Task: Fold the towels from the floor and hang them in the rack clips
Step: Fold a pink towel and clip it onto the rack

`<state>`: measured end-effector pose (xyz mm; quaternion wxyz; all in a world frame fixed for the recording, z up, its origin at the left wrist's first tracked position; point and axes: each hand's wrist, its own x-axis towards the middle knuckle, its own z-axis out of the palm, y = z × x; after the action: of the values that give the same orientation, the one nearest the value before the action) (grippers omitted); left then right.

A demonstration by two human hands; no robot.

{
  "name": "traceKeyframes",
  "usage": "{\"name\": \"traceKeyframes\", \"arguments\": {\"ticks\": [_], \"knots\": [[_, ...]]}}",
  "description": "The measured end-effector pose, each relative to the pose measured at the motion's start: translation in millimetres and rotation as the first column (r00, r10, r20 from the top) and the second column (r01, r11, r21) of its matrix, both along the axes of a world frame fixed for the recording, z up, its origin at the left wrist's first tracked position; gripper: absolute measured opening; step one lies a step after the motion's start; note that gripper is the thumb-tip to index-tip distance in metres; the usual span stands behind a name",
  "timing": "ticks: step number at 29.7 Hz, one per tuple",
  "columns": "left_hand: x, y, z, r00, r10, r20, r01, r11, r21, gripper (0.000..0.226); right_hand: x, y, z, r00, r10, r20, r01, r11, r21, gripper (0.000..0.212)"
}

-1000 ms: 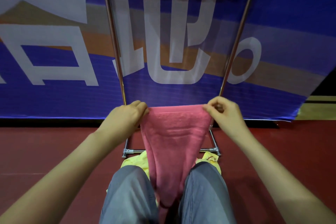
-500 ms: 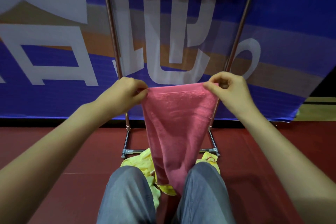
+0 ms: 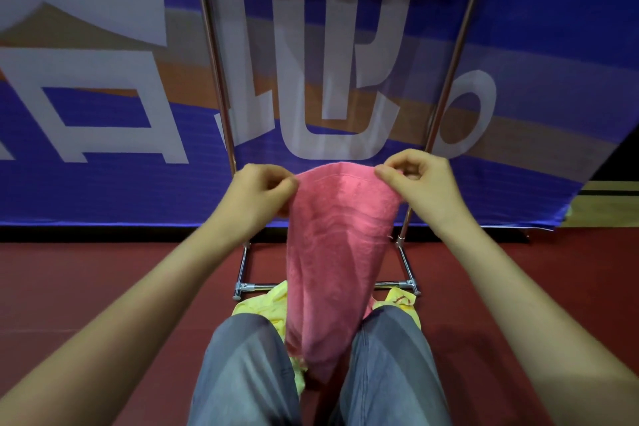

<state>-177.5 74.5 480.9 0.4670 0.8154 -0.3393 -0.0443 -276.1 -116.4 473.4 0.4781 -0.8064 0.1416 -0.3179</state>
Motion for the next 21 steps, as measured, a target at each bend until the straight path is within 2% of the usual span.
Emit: {"name": "traceKeyframes", "arguments": {"ticks": [3,6,9,14,17,21], "knots": [[-11,-11,-7,0.987,0.032,-0.16,-0.043,0.997,-0.07,0.022,2,12,-1,0.997,0.066,-0.041,-0.061,0.992,0.11,0.019],[-22,-22,-13,0.977,0.015,-0.214,-0.038,0.994,-0.104,0.023,4,24,-4,0.994,0.097,-0.055,-0.088,0.984,0.156,0.019],[-30,-28,-19,0.984,-0.023,-0.174,0.002,0.993,-0.116,0.022,8,38,-11,0.992,0.113,-0.053,-0.098,0.969,0.229,0.019],[-30,-26,-28,0.992,0.015,-0.123,-0.028,0.994,-0.103,0.029,9,52,-21,0.983,0.169,-0.065,-0.137,0.928,0.347,0.015],[-32,-21,-30,0.996,0.012,-0.089,-0.017,0.998,-0.062,0.027,5,55,-21,0.967,0.247,-0.061,-0.197,0.878,0.436,0.02],[-27,-18,-31,0.999,0.025,0.042,-0.026,0.999,0.029,0.021,3,56,-20,0.939,0.339,-0.06,-0.272,0.839,0.471,0.022]]}}
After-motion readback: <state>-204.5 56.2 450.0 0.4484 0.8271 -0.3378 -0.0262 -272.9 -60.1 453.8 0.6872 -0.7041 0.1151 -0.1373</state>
